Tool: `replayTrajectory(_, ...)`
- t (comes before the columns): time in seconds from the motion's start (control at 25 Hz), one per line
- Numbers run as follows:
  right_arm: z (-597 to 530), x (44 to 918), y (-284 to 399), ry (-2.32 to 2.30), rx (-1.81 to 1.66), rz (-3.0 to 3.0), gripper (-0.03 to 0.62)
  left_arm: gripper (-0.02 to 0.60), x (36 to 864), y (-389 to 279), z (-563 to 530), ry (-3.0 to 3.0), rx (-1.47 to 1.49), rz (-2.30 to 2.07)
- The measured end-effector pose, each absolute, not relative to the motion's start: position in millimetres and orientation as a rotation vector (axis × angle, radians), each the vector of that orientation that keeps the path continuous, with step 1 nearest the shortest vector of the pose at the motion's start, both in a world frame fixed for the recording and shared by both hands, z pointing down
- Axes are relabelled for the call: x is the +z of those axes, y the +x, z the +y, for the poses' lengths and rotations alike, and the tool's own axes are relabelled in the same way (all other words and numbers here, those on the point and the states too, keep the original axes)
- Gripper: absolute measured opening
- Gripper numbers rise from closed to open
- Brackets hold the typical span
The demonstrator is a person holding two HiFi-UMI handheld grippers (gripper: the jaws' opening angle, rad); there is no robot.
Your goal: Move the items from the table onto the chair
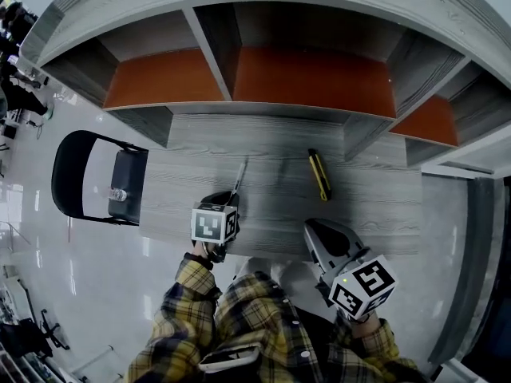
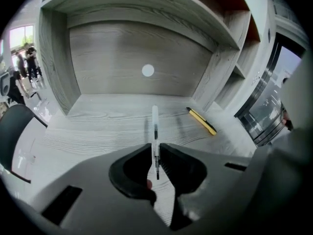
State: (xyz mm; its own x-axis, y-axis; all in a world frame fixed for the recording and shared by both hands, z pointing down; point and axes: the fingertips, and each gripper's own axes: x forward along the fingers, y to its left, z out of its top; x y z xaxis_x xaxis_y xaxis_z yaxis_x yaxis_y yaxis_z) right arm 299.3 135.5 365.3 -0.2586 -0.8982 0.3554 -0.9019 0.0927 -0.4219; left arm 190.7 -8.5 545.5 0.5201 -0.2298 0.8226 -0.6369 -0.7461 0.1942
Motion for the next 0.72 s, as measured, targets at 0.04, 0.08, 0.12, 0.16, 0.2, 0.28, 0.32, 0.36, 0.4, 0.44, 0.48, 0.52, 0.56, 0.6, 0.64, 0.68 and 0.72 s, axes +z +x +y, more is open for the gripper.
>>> replayTrajectory(0.04, 134.0, 361.4, 298.0, 1.895, 0.888, -2.334, 0.017, 0.058, 539.8, 190.8, -5.9, 2.288, 1.096, -0.713)
replayTrajectory(0.08, 132.0, 357.8, 296.4, 1.88, 0.874, -2.351, 0.017, 0.058, 535.6, 189.9, -3.6, 2.29, 1.061, -0.721)
replayTrajectory(0.12, 129.7, 354.7, 294.7, 1.862, 0.861, -2.369, 0.017, 0.058, 529.9, 189.1, -2.0, 2.295, 1.024, -0.734)
replayTrajectory(0.16, 127.0, 351.9, 292.8, 1.842, 0.847, -2.388, 0.017, 0.058, 521.5, 188.7, -1.0, 2.301, 0.981, -0.751)
replayTrajectory(0.2, 123.9, 349.0, 290.6, 1.819, 0.833, -2.409, 0.017, 0.058, 511.2, 188.3, -0.3, 2.309, 0.934, -0.771)
replayTrajectory(0.28, 117.0, 343.1, 284.9, 1.763, 0.801, -2.455, 0.017, 0.058, 489.8, 185.1, 0.8, 2.326, 0.849, -0.82)
replayTrajectory(0.32, 113.3, 340.6, 281.6, 1.733, 0.785, -2.476, 0.017, 0.058, 480.2, 182.3, 1.3, 2.334, 0.817, -0.846)
replayTrajectory(0.36, 109.5, 338.8, 278.1, 1.706, 0.77, -2.492, 0.017, 0.058, 471.8, 178.9, 2.0, 2.341, 0.791, -0.869)
replayTrajectory(0.4, 105.8, 337.9, 274.4, 1.682, 0.761, -2.504, 0.017, 0.058, 464.7, 175.2, 2.8, 2.346, 0.771, -0.889)
replayTrajectory(0.44, 102.0, 338.2, 270.4, 1.661, 0.757, -2.512, 0.017, 0.058, 458.8, 170.9, 3.6, 2.348, 0.754, -0.906)
replayTrajectory(0.48, 97.9, 339.6, 266.0, 1.64, 0.758, -2.519, 0.017, 0.058, 453.8, 166.0, 3.8, 2.349, 0.74, -0.922)
replayTrajectory(0.52, 93.3, 341.5, 261.2, 1.619, 0.76, -2.525, 0.017, 0.058, 449.3, 160.7, 3.3, 2.348, 0.727, -0.94)
replayTrajectory(0.56, 88.1, 343.2, 256.2, 1.598, 0.762, -2.532, 0.017, 0.058, 445.3, 155.1, 2.1, 2.347, 0.714, -0.959)
replayTrajectory(0.6, 82.4, 344.9, 251.0, 1.577, 0.761, -2.54, 0.017, 0.058, 441.6, 149.3, 0.4, 2.345, 0.701, -0.979)
replayTrajectory(0.64, 76.6, 346.4, 245.6, 1.556, 0.761, -2.548, 0.017, 0.058, 438.4, 143.2, -1.4, 2.34, 0.686, -1.0)
replayTrajectory(0.68, 71.1, 347.8, 239.8, 1.536, 0.762, -2.555, 0.017, 0.058, 435.4, 136.4, -3.1, 2.334, 0.669, -1.022)
replayTrajectory(0.72, 66.1, 348.7, 233.6, 1.517, 0.763, -2.561, 0.017, 0.058, 432.4, 129.2, -4.6, 2.327, 0.652, -1.043)
